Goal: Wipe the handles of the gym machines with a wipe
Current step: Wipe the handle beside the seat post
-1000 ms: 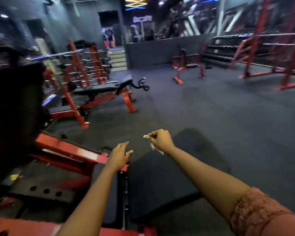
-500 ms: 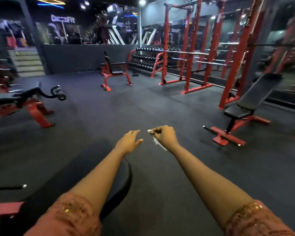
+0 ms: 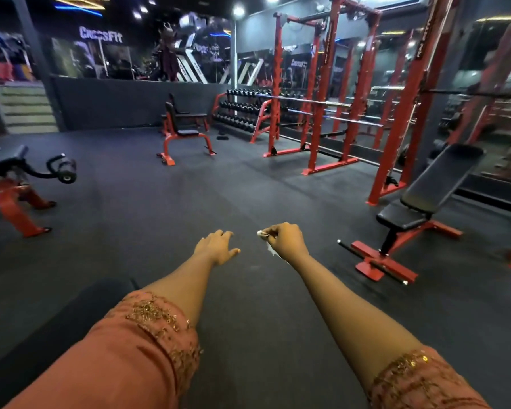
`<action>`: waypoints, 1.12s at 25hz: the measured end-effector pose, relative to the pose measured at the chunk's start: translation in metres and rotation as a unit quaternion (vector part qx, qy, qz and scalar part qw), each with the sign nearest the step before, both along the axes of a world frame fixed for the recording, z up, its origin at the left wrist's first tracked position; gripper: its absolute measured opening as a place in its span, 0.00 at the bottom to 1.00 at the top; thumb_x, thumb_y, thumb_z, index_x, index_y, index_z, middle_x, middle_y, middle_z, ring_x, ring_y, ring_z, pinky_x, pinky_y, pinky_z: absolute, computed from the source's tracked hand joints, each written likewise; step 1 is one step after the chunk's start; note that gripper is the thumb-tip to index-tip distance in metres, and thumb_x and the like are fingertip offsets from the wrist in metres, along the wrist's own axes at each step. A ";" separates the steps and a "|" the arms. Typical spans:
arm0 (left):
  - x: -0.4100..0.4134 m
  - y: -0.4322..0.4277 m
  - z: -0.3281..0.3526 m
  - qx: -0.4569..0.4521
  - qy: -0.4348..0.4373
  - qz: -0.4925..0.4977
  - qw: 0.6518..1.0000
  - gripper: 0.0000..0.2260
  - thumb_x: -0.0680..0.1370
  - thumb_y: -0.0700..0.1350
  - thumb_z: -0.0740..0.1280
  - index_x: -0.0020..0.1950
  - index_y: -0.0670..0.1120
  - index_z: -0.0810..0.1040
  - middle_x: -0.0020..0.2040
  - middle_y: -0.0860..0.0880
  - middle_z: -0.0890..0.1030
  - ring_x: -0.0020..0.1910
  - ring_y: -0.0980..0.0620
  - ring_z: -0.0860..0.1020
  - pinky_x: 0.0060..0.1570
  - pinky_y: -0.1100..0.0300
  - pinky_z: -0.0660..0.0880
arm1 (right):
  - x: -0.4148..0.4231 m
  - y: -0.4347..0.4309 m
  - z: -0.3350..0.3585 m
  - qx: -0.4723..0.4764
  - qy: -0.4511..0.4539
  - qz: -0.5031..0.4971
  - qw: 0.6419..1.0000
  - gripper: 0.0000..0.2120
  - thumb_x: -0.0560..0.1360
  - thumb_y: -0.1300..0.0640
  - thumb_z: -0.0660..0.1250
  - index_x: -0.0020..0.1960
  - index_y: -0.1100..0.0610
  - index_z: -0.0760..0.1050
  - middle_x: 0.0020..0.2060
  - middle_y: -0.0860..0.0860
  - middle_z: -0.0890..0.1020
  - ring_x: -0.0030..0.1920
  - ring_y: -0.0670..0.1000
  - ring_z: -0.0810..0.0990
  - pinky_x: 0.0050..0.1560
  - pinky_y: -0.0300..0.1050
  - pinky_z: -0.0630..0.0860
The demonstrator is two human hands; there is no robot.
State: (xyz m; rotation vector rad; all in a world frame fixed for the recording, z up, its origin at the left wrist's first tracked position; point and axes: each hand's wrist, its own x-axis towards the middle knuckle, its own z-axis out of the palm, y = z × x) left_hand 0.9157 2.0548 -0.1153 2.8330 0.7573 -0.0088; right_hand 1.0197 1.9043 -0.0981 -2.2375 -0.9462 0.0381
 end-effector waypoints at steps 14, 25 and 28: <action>0.076 0.322 -0.020 -0.002 0.049 0.290 0.956 0.25 0.79 0.56 0.57 0.73 0.47 0.59 0.71 0.44 0.65 0.69 0.44 0.65 0.68 0.49 0.63 | 0.164 0.359 0.001 -0.020 -0.015 0.301 0.953 0.11 0.77 0.60 0.62 0.56 0.57 0.80 0.51 0.55 0.84 0.47 0.55 0.82 0.44 0.37 0.74; 0.043 0.498 -0.019 -0.027 0.005 0.578 0.815 0.26 0.80 0.56 0.57 0.74 0.47 0.58 0.72 0.44 0.63 0.70 0.45 0.64 0.70 0.48 0.60 | 0.163 0.667 0.003 -0.019 -0.017 0.564 0.825 0.10 0.76 0.59 0.63 0.54 0.54 0.81 0.46 0.57 0.84 0.39 0.50 0.79 0.43 0.41 0.72; 0.010 0.536 -0.029 -0.028 -0.002 0.636 0.771 0.26 0.79 0.56 0.57 0.74 0.47 0.58 0.73 0.44 0.63 0.70 0.45 0.64 0.70 0.49 0.61 | 0.122 0.742 -0.007 -0.024 -0.015 0.618 0.786 0.10 0.76 0.57 0.64 0.53 0.53 0.81 0.46 0.55 0.84 0.48 0.55 0.81 0.49 0.43 0.75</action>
